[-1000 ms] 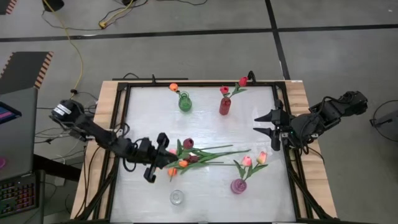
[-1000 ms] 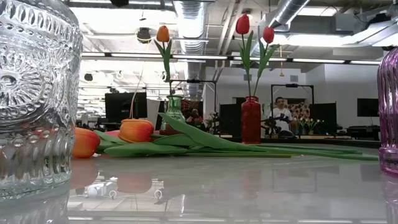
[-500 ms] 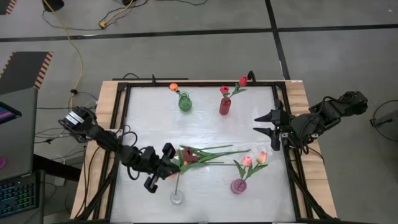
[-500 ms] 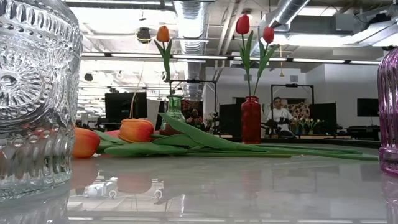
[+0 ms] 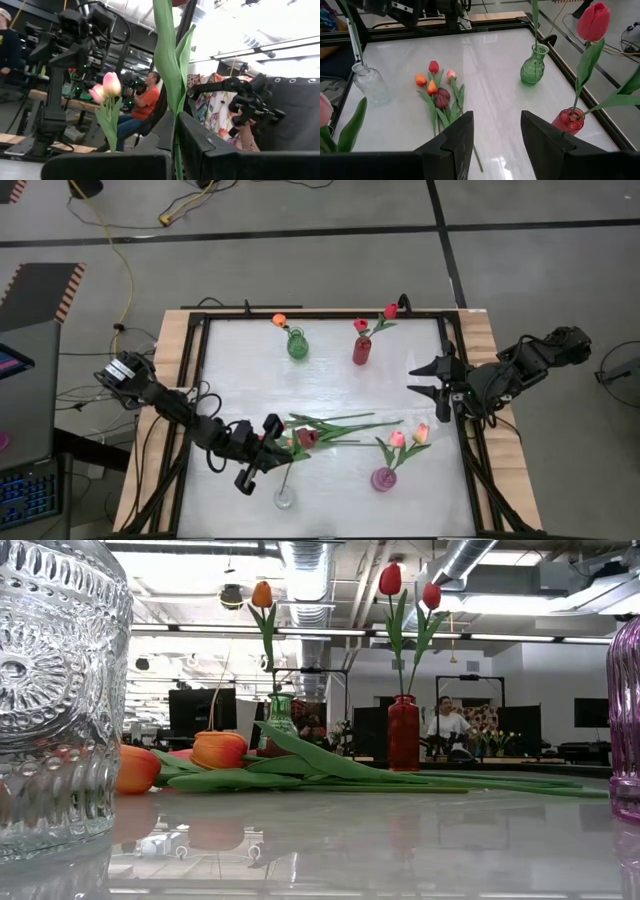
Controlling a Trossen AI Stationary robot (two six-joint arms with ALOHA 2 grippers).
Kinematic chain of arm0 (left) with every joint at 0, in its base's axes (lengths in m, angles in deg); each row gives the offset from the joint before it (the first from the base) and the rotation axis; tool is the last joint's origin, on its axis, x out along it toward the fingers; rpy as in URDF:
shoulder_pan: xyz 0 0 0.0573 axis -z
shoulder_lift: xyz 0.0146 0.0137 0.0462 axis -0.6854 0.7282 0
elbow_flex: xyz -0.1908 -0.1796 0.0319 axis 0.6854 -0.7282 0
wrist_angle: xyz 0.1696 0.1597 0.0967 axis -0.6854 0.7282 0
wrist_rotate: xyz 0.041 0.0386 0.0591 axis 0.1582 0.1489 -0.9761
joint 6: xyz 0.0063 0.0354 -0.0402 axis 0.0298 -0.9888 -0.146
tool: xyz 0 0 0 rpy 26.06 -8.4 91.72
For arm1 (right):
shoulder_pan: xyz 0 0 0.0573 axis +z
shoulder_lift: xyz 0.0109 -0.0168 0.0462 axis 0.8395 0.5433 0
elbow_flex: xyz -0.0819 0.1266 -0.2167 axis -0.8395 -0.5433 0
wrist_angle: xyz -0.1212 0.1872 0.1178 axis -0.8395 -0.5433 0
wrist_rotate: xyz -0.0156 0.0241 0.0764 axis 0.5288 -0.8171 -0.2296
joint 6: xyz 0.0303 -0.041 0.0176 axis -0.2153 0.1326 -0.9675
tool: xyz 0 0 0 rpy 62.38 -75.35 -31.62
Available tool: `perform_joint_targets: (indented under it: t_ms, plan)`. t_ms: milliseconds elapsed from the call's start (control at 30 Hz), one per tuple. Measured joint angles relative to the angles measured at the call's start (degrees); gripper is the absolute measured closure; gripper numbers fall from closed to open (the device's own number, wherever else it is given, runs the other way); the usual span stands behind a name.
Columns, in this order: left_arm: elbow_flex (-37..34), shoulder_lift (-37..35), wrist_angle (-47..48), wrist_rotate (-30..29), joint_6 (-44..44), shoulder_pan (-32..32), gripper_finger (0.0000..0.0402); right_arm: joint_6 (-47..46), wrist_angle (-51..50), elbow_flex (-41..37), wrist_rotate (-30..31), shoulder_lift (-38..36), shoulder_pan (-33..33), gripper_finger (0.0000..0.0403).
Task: Sort flowers into vase by color
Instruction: Put the dark red flower into the transparent vase
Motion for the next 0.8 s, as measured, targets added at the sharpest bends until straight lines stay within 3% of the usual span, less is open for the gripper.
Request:
perform_joint_targets:
  t_ms: [500,800]
  plan:
    - [0.0,0.0,9.2,2.5,2.1,0.0,0.0402,0.0,0.0,0.0,0.0,0.0,0.0,0.0214]
    - [0.0,0.0,10.2,12.2,2.0,0.0,0.0392,0.0,0.0,0.0,-0.1,0.0,0.0,0.0214]
